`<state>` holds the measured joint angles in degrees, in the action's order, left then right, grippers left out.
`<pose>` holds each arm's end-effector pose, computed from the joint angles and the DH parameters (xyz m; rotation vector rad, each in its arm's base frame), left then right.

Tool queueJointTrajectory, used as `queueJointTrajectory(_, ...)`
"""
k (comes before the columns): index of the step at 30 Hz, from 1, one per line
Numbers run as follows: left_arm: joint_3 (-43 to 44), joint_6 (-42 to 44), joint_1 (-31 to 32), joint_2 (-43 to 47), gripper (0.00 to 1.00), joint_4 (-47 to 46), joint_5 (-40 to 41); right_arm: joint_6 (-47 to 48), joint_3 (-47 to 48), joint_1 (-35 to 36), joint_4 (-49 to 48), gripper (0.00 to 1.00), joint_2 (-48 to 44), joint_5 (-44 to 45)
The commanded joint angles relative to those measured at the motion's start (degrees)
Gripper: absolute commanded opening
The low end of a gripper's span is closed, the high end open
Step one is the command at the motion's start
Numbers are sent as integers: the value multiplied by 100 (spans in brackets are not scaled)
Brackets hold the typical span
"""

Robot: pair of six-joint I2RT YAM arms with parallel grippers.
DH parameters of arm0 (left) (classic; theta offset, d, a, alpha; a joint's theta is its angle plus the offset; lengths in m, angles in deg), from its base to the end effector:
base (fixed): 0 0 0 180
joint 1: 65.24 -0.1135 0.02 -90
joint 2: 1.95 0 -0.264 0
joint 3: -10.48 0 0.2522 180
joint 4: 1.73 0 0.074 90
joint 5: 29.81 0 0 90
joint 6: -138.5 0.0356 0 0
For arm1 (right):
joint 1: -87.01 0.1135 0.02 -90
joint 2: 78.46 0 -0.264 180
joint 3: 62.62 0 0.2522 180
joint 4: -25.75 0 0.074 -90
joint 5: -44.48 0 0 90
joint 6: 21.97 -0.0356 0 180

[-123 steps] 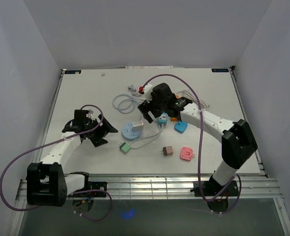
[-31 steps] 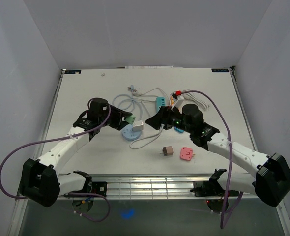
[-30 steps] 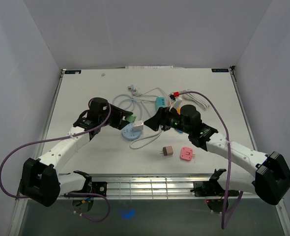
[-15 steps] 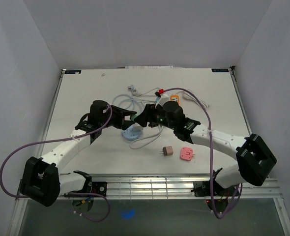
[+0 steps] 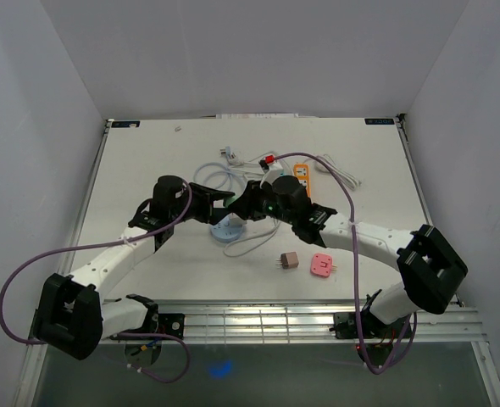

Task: Insert the plug

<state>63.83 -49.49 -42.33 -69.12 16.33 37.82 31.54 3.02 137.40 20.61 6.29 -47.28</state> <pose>0.2280 -0.1111 0.2401 -1.3334 2.1957 -1.4834 0.2162 0.2630 0.2674 -0.2602 1.9404 1.0741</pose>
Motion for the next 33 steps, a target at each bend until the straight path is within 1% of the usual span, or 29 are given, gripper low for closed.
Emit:
queueJointTrajectory(1,-92,-27,-15,284,30,-131,-145,98,288,15,-264,38,6,149)
queueJointTrajectory(2,-83,8,-15,293,30,-87,-127,98,297,15,-272,34,6,150)
queueJointTrajectory(3,-66,26,-15,293,30,9,-119,116,305,23,-264,32,6,150)
queueJointTrajectory(5,-74,26,-15,328,31,115,-92,133,332,41,-238,23,24,150)
queueJointTrajectory(6,-83,26,-15,345,32,150,-75,151,332,41,-229,21,41,150)
queueJointTrajectory(7,-127,26,-15,389,35,151,-66,160,340,50,-220,16,50,150)
queueJointTrajectory(8,-145,9,-15,407,50,159,-13,160,367,67,-194,13,59,150)
queueJointTrajectory(10,-162,96,-33,468,66,159,66,160,419,59,-106,8,94,150)
queueJointTrajectory(11,-154,157,-68,547,78,299,118,160,463,59,68,8,103,150)
queueJointTrajectory(12,-128,349,-112,591,84,448,162,160,603,59,192,8,147,341)
queueJointTrajectory(13,-23,517,-216,618,87,623,224,160,674,67,332,8,156,378)
queueJointTrajectory(14,56,692,-287,670,91,1182,320,151,762,67,482,8,173,422)
queueJointTrajectory(15,136,1007,-349,680,98,1501,530,151,945,59,814,8,234,466)
queueJointTrajectory(17,250,1404,-621,802,98,2072,620,212,1227,76,1263,8,340,466)
queueJointTrajectory(18,268,1563,-744,872,98,2232,716,230,1376,76,1701,8,462,422)
queueJointTrajectory(19,268,1886,-1023,951,98,2338,725,247,1656,85,1879,8,533,379)
queueJointTrajectory(21,207,2196,-1350,1214,98,2523,708,239,1948,94,2406,8,743,291)
queueJointTrajectory(22,172,2493,-1673,1277,98,2576,682,239,2219,111,2756,8,814,238)
queueJointTrajectory(24,49,2749,-2044,1321,98,2647,472,221,2510,146,3145,8,1042,237)
queueJointTrajectory(25,-21,2864,-2481,1286,98,2629,157,239,2668,173,3547,8,1131,237)
queueJointTrajectory(27,-179,3180,-2861,1155,96,2515,-100,256,3283,260,4049,8,1489,237)
queueJointTrajectory(28,-206,3277,-2924,1102,96,2497,-153,274,3520,287,4304,8,1622,237)
queueJointTrajectory(29,-224,3443,-2951,1049,94,2419,-180,283,4079,365,4924,8,1806,237)
queueJointTrajectory(30,-241,3506,-2960,1005,93,2357,-180,300,4380,410,5235,8,2165,237)
queueJointTrajectory(31,-276,3550,-2960,953,92,2313,-180,396,4645,506,5499,8,2334,255)
queueJointTrajectory(32,-303,3577,-2960,943,91,2208,-163,423,5108,542,5937,8,2483,307)
queueJointTrajectory(33,-338,3603,-2968,943,91,2146,-145,432,5287,568,6115,8,2737,360)
